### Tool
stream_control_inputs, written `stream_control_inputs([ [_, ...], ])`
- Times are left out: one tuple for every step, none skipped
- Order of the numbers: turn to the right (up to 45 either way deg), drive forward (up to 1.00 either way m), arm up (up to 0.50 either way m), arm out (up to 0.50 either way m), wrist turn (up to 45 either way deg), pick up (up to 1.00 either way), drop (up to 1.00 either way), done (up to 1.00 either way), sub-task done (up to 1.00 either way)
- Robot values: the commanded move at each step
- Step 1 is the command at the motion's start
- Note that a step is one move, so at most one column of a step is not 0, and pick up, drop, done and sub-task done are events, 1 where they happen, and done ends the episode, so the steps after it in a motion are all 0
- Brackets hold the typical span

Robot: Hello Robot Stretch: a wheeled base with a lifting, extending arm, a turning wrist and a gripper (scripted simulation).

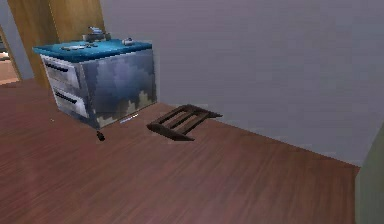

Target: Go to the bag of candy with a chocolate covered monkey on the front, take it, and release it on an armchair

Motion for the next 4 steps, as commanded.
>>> stream_control_inputs([
  [0.0, 0.00, 0.00, 0.00, 45.0, 0.00, 0.00, 0.00, 0.00],
  [0.0, 0.00, 0.00, 0.00, 27.0, 0.00, 0.00, 0.00, 0.00],
  [0.0, 0.00, -0.14, 0.00, 0.0, 0.00, 0.00, 0.00, 0.00],
  [0.0, 0.00, 0.00, 0.00, 0.0, 1.00, 0.00, 0.00, 0.00],
])
